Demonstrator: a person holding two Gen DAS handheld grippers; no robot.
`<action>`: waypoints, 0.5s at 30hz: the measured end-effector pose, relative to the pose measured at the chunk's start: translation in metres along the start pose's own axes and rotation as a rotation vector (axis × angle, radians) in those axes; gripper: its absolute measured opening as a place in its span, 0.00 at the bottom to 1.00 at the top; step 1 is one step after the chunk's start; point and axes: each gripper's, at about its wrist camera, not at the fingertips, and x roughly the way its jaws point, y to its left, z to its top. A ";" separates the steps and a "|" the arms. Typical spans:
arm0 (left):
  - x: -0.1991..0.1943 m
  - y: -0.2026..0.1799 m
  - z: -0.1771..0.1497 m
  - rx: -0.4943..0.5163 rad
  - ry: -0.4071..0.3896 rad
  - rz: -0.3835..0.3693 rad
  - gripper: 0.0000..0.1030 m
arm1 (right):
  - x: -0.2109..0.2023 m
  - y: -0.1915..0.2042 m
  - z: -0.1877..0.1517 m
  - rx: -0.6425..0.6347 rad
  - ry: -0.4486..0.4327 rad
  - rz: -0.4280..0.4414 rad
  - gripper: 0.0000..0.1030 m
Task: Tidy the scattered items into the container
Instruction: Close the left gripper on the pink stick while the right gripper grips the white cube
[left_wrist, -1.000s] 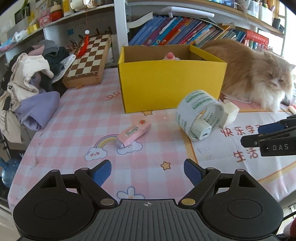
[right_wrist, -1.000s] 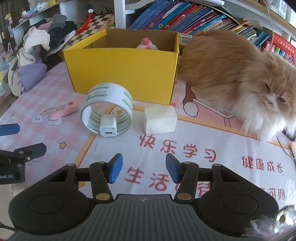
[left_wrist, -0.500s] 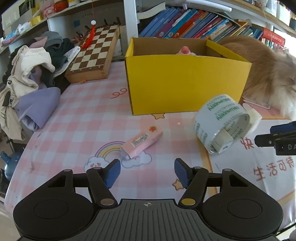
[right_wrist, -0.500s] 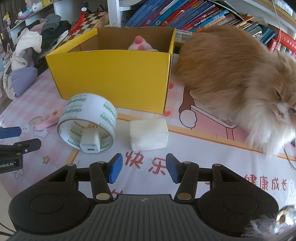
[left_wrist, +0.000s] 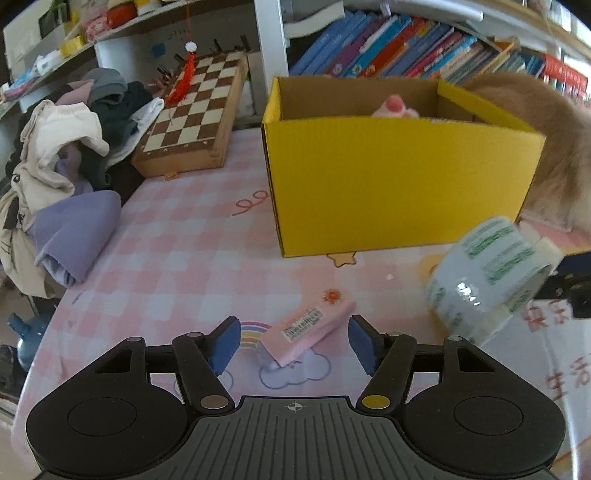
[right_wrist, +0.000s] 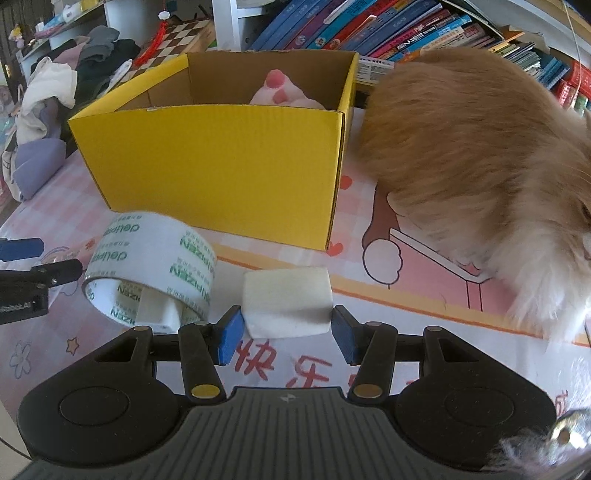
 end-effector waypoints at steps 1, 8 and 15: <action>0.003 0.000 0.001 0.004 0.008 -0.001 0.62 | 0.001 0.000 0.001 -0.001 0.000 0.001 0.49; 0.014 0.001 0.002 0.012 0.036 -0.031 0.51 | 0.008 -0.001 0.004 -0.006 0.001 0.010 0.49; 0.017 0.003 0.004 -0.008 0.039 -0.080 0.32 | 0.014 -0.002 0.006 -0.005 0.015 0.020 0.50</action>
